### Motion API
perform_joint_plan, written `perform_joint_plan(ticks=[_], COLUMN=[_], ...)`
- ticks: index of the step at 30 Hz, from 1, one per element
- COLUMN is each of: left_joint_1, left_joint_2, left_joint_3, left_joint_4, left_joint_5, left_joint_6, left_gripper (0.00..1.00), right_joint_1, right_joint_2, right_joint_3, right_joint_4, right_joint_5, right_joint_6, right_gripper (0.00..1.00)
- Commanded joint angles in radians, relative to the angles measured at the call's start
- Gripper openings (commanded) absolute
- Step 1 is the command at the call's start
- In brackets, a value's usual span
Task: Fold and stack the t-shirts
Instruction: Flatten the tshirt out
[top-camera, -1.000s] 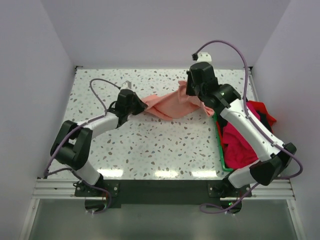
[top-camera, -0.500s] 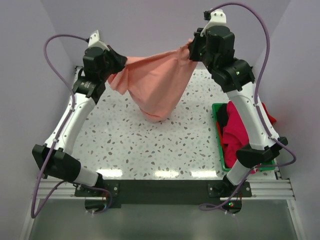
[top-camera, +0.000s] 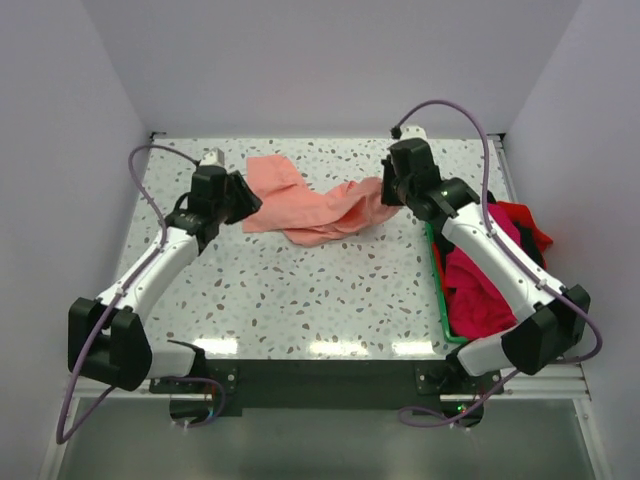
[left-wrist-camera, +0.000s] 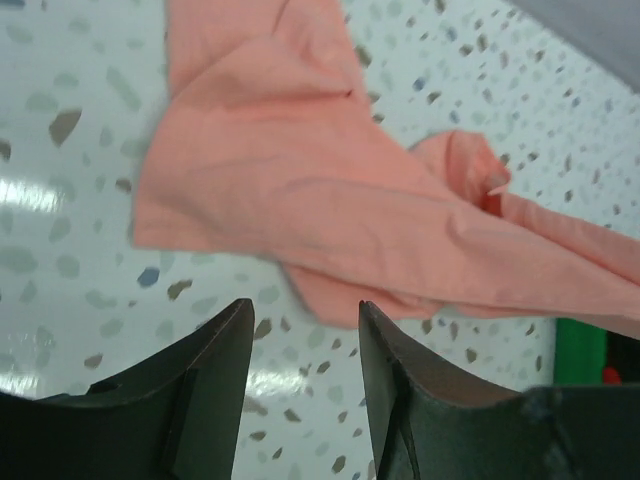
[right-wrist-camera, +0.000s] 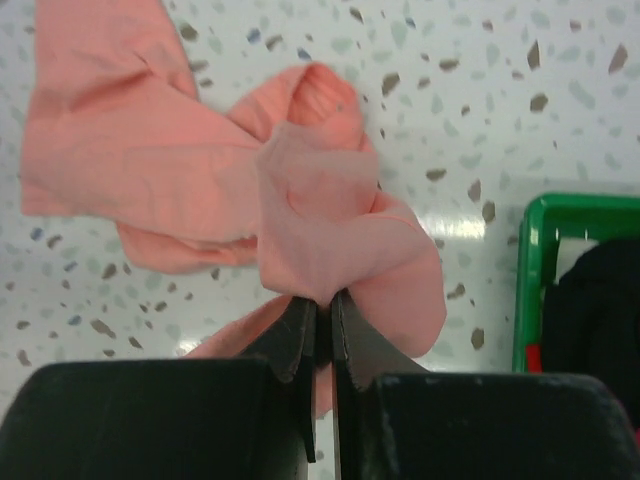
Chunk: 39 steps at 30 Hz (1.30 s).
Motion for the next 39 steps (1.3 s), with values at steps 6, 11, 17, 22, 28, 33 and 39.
perform_joint_plan(ticks=[6, 11, 17, 22, 28, 33, 39], left_joint_1=[0.003, 0.003, 0.007, 0.012, 0.01, 0.006, -0.008], left_joint_2=[-0.064, 0.025, 0.221, 0.35, 0.453, 0.47, 0.522], left_joint_3=[-0.316, -0.34, -0.206, -0.074, -0.002, -0.003, 0.029], left_joint_4=[0.134, 0.232, 0.212, 0.129, 0.059, 0.028, 0.014], left_joint_5=[-0.026, -0.067, -0.205, -0.303, -0.357, -0.381, -0.389], left_joint_6=[-0.15, -0.207, -0.256, -0.256, -0.255, -0.265, -0.245], left_gripper=[0.59, 0.64, 0.62, 0.58, 0.51, 0.53, 0.57], right_joint_1=[-0.027, -0.029, -0.029, -0.029, -0.029, -0.029, -0.03], right_joint_2=[-0.18, -0.187, -0.198, -0.203, -0.198, -0.2, -0.192], right_joint_3=[-0.313, -0.364, -0.369, -0.379, -0.386, -0.383, -0.384], right_joint_4=[0.082, 0.107, 0.108, 0.124, 0.141, 0.144, 0.154], right_joint_5=[0.042, 0.011, -0.001, -0.02, -0.037, -0.037, -0.046], right_joint_6=[0.078, 0.086, 0.076, 0.075, 0.08, 0.075, 0.081], right_gripper=[0.0, 0.0, 0.0, 0.0, 0.0, 0.0, 0.0])
